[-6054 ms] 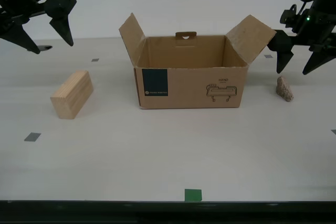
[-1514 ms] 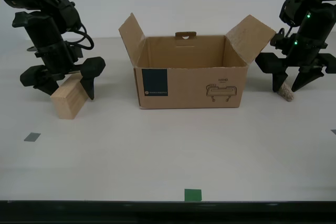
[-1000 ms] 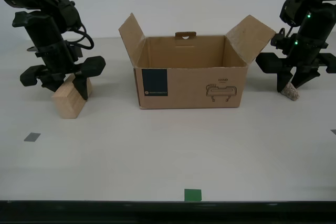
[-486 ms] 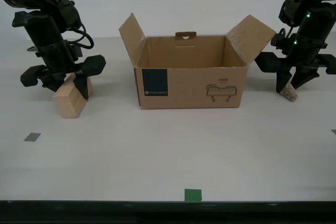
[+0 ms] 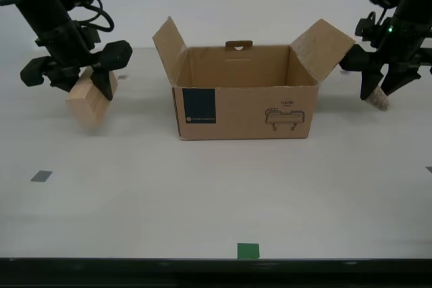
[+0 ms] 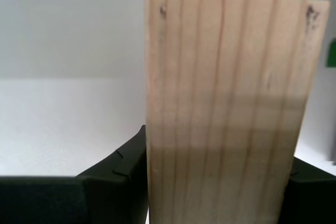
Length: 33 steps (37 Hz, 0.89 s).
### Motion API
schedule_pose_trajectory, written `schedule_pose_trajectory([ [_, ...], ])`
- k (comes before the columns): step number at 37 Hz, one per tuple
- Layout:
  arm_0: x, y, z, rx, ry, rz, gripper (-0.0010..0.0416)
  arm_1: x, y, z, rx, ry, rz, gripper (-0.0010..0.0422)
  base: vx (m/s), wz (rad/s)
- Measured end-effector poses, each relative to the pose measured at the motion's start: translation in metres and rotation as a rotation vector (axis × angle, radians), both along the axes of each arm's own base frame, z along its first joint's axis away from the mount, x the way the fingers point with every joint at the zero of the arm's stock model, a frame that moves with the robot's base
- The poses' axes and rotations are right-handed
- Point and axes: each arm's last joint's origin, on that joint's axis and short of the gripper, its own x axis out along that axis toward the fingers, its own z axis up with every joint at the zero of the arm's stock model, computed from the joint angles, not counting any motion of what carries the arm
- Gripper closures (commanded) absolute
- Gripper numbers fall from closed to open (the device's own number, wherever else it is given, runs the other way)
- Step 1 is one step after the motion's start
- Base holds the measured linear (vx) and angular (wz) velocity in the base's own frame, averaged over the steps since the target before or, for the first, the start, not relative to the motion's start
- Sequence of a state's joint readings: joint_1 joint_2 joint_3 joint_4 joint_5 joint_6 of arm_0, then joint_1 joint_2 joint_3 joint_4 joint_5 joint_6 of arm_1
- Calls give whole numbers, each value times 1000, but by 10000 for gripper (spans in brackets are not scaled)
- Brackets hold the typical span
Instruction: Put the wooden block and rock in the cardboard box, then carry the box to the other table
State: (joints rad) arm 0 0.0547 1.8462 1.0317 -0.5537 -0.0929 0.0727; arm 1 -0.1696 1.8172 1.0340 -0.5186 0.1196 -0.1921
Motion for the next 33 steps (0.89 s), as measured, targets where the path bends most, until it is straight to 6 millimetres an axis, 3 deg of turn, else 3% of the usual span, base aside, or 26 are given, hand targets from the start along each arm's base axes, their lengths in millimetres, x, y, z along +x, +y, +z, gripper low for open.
schedule_pose_trajectory([
  [20,-40,-2,110,24,-292,-20,406,17,-3,95,-4,-132,-55,413,0,0],
  [28,-60,-3,140,31,-392,-21,406,23,-10,129,-14,-197,-93,413,0,0],
  [33,-71,-3,154,69,-440,-4,406,26,-22,149,-120,-237,-161,413,0,0],
])
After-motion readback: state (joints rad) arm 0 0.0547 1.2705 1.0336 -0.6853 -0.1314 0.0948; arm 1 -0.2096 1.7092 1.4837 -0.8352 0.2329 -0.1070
